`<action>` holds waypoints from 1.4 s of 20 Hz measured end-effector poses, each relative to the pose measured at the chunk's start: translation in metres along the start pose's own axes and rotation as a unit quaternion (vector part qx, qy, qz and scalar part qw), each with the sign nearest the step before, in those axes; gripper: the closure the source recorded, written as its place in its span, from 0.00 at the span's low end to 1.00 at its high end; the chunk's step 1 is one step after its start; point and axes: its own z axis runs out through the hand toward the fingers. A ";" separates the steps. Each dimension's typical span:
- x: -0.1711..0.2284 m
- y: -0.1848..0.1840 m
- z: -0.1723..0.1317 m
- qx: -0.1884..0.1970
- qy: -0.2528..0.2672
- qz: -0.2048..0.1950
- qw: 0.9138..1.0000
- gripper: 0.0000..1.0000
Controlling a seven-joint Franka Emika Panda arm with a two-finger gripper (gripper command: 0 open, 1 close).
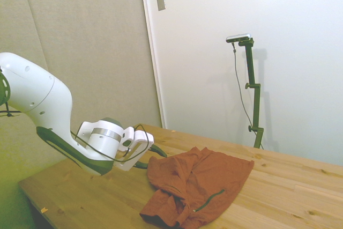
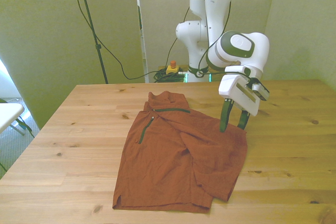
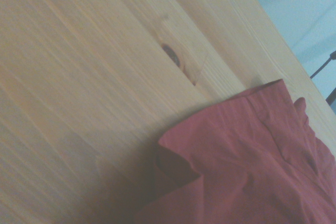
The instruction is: Fold the shorts
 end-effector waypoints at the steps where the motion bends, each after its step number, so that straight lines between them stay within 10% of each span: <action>1: 0.000 -0.001 0.000 0.001 0.000 0.005 1.000 1.00; 28: -0.010 -0.010 0.010 0.014 -0.005 0.056 0.998 1.00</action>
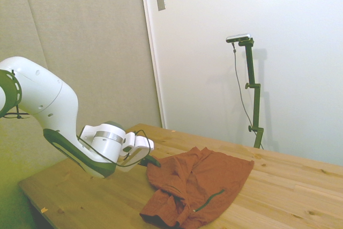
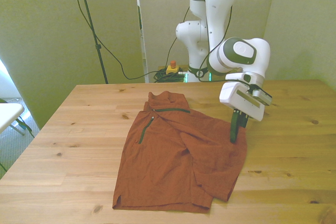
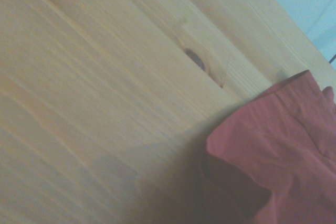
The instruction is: Fold the shorts
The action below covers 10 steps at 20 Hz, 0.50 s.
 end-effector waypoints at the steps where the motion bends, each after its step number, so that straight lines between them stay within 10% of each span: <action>1: 0.004 0.000 0.000 0.000 0.003 0.004 1.000 1.00; 10: 0.096 0.075 0.006 -0.026 0.034 0.100 0.994 1.00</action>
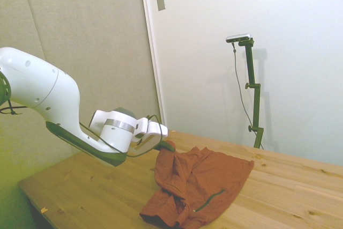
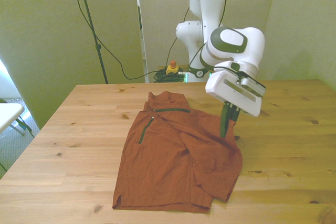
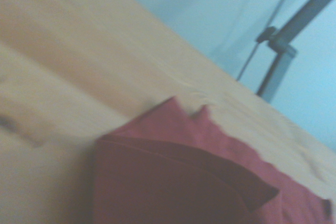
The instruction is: Fold the shorts
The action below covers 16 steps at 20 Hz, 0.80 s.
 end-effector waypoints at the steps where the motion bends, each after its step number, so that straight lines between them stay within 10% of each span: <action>1: 0.017 0.015 0.006 -0.007 0.004 0.011 1.000 1.00; 12: 0.116 0.075 0.086 -0.061 0.014 0.063 0.996 1.00; 13: 0.122 0.079 0.093 -0.065 0.013 0.070 0.995 0.00; 16: 0.134 0.105 0.122 -0.080 -0.002 0.107 0.991 0.00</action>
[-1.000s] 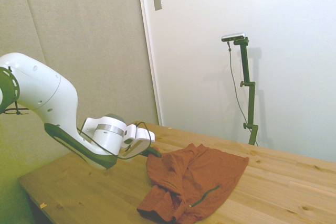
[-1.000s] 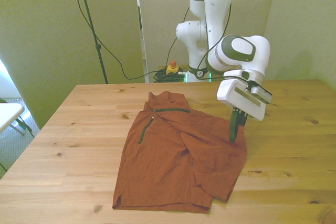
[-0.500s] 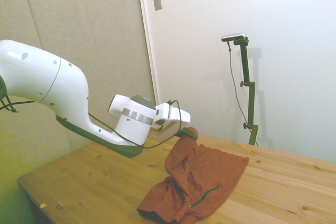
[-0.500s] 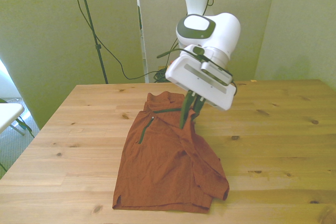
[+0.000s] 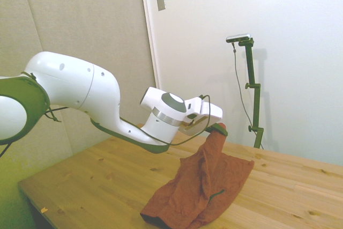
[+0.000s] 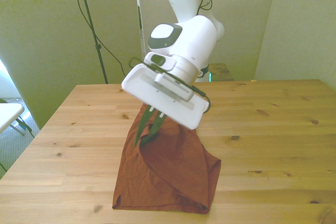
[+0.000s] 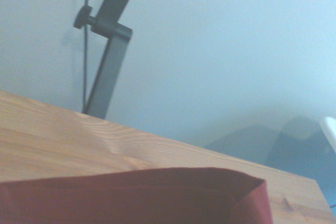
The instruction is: Fold the shorts
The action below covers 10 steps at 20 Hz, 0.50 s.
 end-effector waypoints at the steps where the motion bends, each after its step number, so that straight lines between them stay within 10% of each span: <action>1: 0.002 0.006 0.010 -0.005 -0.006 0.008 1.000 0.00; 10: 0.015 0.002 0.028 0.002 -0.016 0.025 1.000 0.00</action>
